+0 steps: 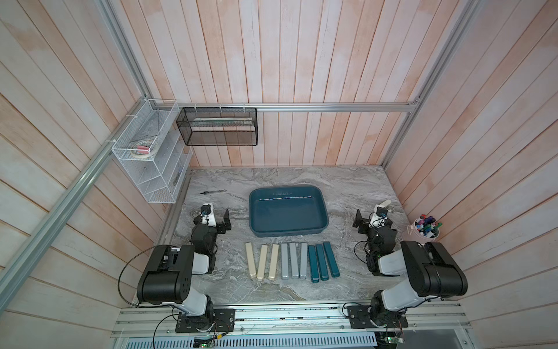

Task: Put the pruning pliers into the storage box
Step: Pick up the pruning pliers from the center of the board.

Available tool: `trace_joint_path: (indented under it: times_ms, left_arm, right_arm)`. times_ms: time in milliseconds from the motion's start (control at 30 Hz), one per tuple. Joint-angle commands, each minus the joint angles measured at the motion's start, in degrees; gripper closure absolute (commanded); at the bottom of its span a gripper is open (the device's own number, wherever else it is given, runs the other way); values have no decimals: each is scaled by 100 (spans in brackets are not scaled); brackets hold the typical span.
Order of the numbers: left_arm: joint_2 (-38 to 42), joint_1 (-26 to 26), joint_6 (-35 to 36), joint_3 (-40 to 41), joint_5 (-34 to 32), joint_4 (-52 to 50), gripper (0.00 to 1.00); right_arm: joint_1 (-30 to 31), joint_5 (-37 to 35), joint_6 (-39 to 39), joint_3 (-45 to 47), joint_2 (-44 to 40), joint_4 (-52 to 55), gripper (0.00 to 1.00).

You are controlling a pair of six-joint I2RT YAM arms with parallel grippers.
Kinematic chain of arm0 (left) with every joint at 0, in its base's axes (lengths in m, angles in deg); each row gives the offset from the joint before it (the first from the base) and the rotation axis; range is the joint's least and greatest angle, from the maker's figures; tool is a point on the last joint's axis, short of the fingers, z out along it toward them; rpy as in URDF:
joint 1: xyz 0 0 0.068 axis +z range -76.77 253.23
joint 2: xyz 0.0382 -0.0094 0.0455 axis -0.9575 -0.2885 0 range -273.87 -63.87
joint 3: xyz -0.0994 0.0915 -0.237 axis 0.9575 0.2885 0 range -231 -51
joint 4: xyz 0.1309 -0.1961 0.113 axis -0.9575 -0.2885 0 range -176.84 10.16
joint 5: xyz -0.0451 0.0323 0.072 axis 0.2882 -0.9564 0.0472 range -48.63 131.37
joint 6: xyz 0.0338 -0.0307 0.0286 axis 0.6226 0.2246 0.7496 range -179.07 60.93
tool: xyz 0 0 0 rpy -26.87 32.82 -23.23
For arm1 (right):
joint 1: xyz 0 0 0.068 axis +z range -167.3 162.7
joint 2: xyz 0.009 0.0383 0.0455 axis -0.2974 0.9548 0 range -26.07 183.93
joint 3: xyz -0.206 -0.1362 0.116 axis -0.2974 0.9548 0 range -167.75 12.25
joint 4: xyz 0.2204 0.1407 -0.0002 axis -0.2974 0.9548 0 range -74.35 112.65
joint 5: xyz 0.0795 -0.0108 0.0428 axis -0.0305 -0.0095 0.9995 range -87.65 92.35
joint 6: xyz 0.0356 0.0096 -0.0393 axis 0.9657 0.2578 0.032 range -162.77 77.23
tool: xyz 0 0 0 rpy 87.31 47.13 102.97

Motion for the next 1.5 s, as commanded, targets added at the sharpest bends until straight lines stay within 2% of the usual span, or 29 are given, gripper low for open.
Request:
trace_joint_path:
  times_ms: [0,567,667,733,800,900,1033,1133,1233,1333,1433,1467]
  left_arm:
    - [-55,-5,93,-63,-48,139,0]
    - [-64,31,61,-90,22,87,0]
    - [-46,10,91,-58,-62,151,0]
    - [71,-102,85,-115,-421,-15,0]
    - [307,-260,181,-342,-780,-541,0]
    - [601,-383,103,-1107,-1333,-2208,0]
    - [909,-383,26,-1437,-1450,-2883,0]
    - [1106,-392,-256,-2021,-1480,-4142,0]
    - [1294,-463,-598,-2584,-1229,-5457,0]
    - [1553,-688,-941,-2985,-1200,-6612,3]
    - [1572,-940,-1427,-3560,-1618,-8109,8]
    - [1556,-1001,-1628,-3696,-1614,-8572,9]
  right_arm:
    - [-19,-75,74,-55,58,-126,2]
    - [-22,-82,84,-55,61,-131,2]
    - [10,-679,279,7,-98,-141,2]
    - [-3,-758,302,99,-410,-5,2]
    - [-4,-647,254,97,-715,254,2]
    - [-3,-747,278,-97,-1258,1027,2]
    - [-3,-719,562,-645,-2094,2497,2]
    - [-12,-741,945,-982,-2542,3238,2]
    - [-52,-588,1798,-1157,-2922,3658,2]
    - [-184,-15,2140,-1740,-2994,4642,2]
    - [-187,356,2241,-2400,-2821,5512,2]
    - [-173,537,2235,-2576,-2772,5705,6]
